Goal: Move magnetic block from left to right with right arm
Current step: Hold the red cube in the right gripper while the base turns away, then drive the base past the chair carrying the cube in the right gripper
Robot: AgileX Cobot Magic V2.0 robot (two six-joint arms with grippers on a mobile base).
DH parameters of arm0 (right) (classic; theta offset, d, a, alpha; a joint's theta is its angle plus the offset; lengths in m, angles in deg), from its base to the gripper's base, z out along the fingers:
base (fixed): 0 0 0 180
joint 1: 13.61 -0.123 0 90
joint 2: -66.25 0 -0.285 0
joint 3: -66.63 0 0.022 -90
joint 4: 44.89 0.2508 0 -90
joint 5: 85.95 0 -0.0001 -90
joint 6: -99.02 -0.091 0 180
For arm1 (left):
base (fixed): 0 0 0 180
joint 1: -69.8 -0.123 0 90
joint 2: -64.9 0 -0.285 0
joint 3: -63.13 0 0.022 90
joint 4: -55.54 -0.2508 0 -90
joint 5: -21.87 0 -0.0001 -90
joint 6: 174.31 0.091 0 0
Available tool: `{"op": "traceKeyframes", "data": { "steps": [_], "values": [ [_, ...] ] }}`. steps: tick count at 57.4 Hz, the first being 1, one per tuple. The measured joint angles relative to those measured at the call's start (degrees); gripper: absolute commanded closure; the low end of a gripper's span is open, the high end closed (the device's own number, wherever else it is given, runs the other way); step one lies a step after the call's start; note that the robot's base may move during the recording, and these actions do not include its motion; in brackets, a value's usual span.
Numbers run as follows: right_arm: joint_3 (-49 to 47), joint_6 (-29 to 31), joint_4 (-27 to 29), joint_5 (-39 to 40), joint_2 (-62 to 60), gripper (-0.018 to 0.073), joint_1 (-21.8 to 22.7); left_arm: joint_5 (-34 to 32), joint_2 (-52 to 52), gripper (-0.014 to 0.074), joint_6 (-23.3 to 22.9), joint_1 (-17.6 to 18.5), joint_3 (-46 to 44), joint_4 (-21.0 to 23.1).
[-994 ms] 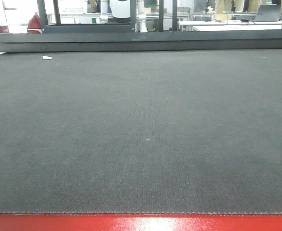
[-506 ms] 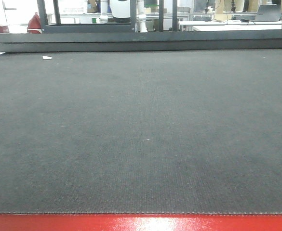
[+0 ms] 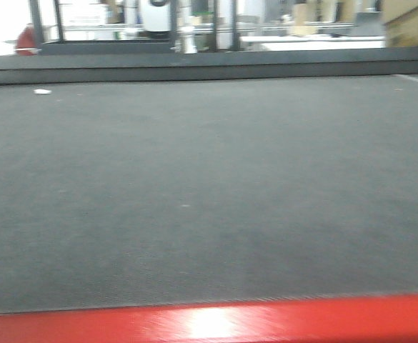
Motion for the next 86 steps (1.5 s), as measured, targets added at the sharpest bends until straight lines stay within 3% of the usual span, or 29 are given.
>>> {"op": "traceKeyframes", "data": {
  "steps": [86],
  "values": [
    [0.0, 0.0, -0.1, 0.0, 0.0, 0.0328, 0.0, 0.0, 0.0, 0.0722, 0.0, 0.0, 0.0, 0.0]
  ]
}}
